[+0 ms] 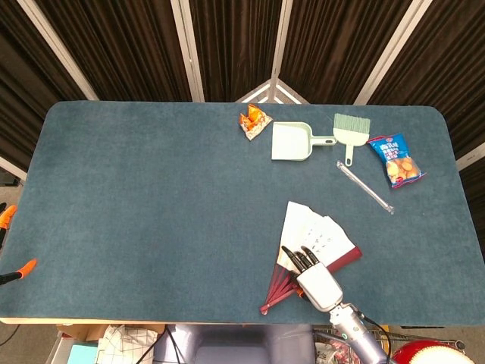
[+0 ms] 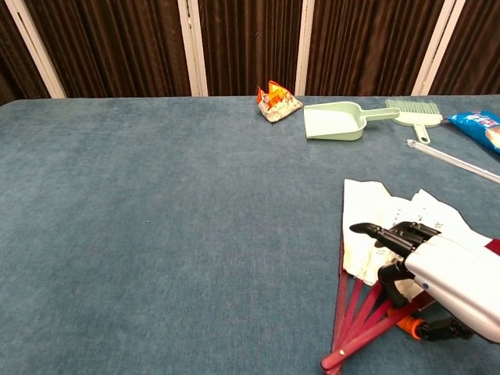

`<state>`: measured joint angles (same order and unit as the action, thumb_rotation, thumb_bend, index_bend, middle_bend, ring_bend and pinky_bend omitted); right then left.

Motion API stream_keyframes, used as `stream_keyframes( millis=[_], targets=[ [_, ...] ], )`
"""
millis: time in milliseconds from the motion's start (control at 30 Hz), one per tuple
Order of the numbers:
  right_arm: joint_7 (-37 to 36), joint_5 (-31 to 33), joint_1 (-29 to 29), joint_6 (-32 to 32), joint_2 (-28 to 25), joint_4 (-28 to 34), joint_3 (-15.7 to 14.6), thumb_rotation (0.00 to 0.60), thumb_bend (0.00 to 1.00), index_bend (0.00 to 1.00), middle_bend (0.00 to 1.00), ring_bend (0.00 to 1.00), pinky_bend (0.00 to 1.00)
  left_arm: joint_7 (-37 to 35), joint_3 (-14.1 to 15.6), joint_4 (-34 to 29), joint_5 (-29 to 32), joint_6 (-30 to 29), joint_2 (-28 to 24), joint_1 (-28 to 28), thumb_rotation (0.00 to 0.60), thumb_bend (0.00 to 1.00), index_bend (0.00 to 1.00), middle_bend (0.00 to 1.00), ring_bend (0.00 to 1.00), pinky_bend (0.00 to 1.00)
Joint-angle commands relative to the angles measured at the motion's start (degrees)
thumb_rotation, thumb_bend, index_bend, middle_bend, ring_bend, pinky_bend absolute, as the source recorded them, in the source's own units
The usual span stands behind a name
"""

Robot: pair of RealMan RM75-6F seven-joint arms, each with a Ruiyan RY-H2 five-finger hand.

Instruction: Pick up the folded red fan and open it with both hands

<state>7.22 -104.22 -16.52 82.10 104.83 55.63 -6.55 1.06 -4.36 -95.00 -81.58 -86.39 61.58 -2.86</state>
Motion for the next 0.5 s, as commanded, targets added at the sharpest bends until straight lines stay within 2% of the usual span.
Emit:
stream_keyframes(
  millis=[33, 233, 333, 500],
  targets=[
    [0.01, 0.0, -0.01, 0.27, -0.26, 0.36, 0.03, 0.6, 0.41, 0.72, 0.11, 0.24, 0.17, -0.04, 0.03, 0.02, -0.03, 0.03, -0.02, 0.0, 0.6, 0.21, 0.0, 0.0, 0.0, 0.15],
    [-0.36, -0.8, -0.85, 0.58, -2.59, 3.34, -0.24, 0.6, 0.42, 0.72, 0.11, 0.24, 0.17, -0.39, 0.09, -0.01, -0.19, -0.07, -0.12, 0.06, 0.6, 0.21, 0.0, 0.0, 0.0, 0.15],
    [0.98, -1.29, -2.3, -0.91, -6.12, 7.98, -0.36, 0.6, 0.42, 0.72, 0.11, 0.24, 0.17, -0.58, 0.16, -0.04, -0.3, -0.1, -0.18, 0.11, 0.6, 0.21, 0.0, 0.0, 0.0, 0.15],
    [2.77, -0.15, -5.93, -6.49, -14.56, 22.42, 0.52, 0.6, 0.42, 0.74, 0.12, 0.24, 0.17, -0.64, 0.3, -0.09, -0.61, -0.08, -0.19, 0.08, 0.6, 0.21, 0.0, 0.0, 0.0, 0.15]
  ],
)
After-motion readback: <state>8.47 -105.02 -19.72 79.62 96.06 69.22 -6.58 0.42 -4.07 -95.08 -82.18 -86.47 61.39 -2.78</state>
